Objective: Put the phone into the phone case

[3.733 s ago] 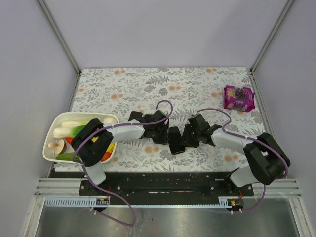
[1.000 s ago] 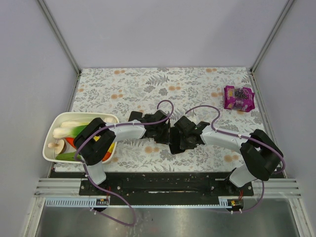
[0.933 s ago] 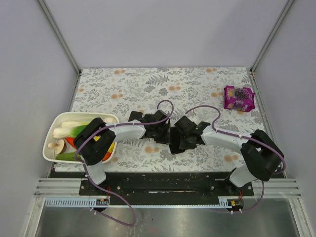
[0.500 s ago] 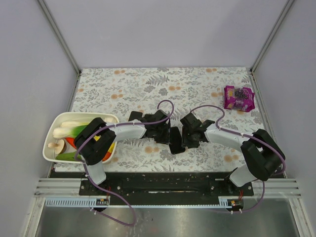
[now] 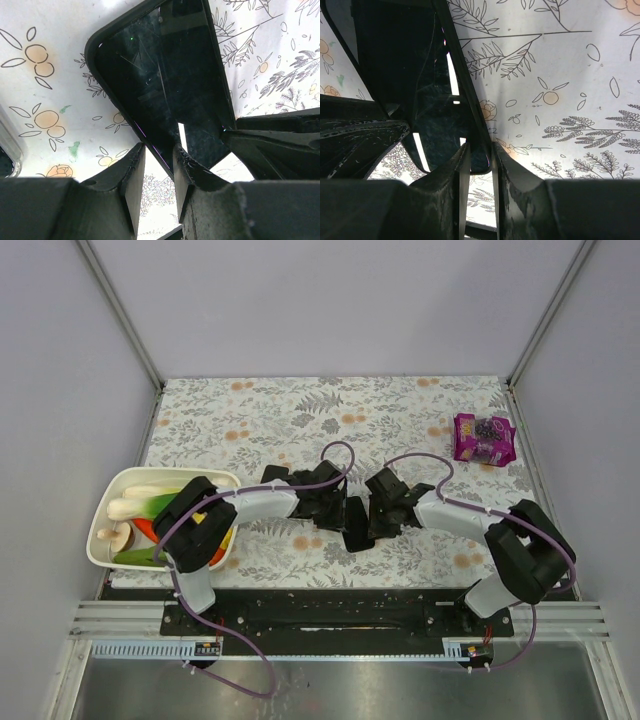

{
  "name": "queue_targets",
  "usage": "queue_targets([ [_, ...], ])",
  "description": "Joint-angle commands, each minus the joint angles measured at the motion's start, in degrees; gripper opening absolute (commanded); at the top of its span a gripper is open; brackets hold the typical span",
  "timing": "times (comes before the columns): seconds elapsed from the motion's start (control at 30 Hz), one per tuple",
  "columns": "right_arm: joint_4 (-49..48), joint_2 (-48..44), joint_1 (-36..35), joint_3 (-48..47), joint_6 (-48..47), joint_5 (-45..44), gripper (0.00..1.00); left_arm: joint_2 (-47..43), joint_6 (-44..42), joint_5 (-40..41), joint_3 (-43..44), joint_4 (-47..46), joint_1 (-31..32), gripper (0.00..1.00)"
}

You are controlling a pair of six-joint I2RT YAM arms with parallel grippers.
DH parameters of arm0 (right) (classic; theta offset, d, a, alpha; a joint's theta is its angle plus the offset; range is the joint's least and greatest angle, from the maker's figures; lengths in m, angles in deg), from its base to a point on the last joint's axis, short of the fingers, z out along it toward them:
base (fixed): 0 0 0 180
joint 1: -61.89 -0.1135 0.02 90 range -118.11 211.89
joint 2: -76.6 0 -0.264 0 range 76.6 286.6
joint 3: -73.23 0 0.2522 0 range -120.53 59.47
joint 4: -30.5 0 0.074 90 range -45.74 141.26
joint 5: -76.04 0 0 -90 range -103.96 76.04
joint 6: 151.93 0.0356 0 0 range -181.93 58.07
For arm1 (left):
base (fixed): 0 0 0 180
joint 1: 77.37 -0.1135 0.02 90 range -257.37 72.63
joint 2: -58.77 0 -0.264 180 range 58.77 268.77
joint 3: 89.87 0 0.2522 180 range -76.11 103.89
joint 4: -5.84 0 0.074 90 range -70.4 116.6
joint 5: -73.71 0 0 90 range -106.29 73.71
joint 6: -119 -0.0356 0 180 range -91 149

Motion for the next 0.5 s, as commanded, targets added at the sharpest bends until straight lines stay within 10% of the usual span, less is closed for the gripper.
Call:
queue_targets([
  [0.0,-0.4,7.2,-4.3,2.8,2.1,-1.4,0.28,2.3,-1.5,1.6,2.4,1.4,0.4,0.32],
  [0.47,-0.9,0.8,2.7,-1.8,-1.5,-1.0,0.47,2.4,-3.4,3.5,5.9,4.4,-0.9,0.32],
])
